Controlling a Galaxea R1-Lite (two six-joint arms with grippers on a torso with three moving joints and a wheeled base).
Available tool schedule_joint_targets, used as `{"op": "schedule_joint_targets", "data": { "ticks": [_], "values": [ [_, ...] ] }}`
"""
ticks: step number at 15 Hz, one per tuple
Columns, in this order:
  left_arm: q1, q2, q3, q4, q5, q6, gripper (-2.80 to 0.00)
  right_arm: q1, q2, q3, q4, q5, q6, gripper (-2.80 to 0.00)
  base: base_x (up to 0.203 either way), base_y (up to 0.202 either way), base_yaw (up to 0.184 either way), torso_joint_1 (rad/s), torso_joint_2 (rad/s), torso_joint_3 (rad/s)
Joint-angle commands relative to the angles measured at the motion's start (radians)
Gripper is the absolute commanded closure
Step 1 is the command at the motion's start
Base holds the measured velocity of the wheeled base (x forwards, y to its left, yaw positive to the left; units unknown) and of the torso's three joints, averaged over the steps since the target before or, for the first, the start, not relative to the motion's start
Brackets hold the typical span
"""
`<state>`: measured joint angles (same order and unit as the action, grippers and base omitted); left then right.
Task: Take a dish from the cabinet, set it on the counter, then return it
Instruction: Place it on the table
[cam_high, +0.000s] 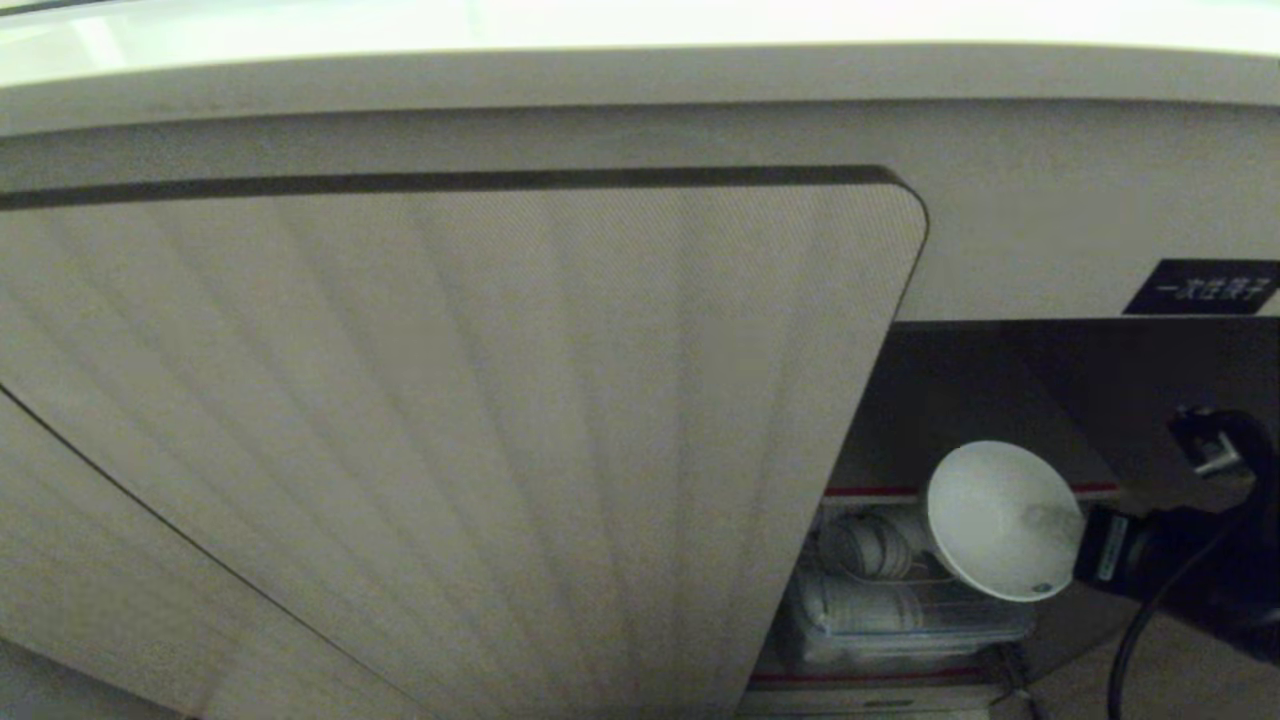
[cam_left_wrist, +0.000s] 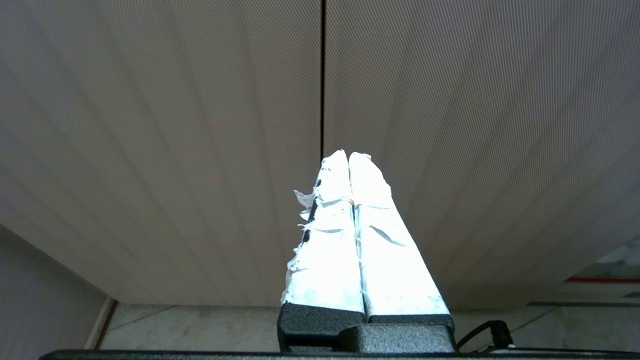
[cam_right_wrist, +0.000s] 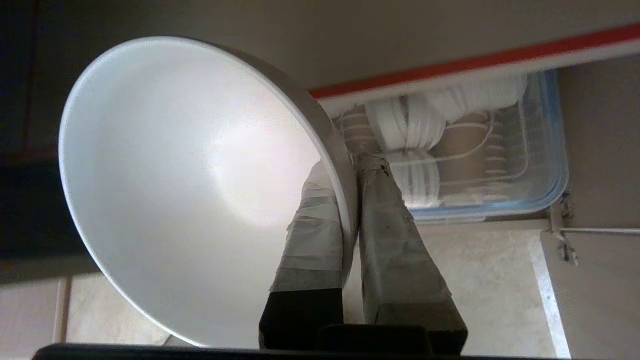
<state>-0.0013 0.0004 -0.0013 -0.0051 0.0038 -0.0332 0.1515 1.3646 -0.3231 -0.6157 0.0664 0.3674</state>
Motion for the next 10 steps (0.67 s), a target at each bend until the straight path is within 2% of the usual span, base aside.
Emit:
{"op": "schedule_joint_targets", "data": {
  "ticks": [1,7,10],
  "values": [
    [0.0,0.0,0.001,-0.001,0.001,-0.001,0.0,0.011,-0.03,0.019,-0.004,0.001,0.002,0.0,0.0,0.0,0.0,0.0,0.0,0.0],
    [0.0,0.0,0.0,0.001,0.001,-0.001,0.0,0.019,-0.098,0.029,0.069,0.003,-0.001,0.0,0.0,0.0,0.0,0.0,0.0,0.0],
    [0.0,0.0,0.0,0.0,0.001,-0.001,0.0,0.025,-0.151,0.029,0.155,0.004,-0.001,0.0,0.0,0.0,0.0,0.0,0.0,0.0]
  ]
}}
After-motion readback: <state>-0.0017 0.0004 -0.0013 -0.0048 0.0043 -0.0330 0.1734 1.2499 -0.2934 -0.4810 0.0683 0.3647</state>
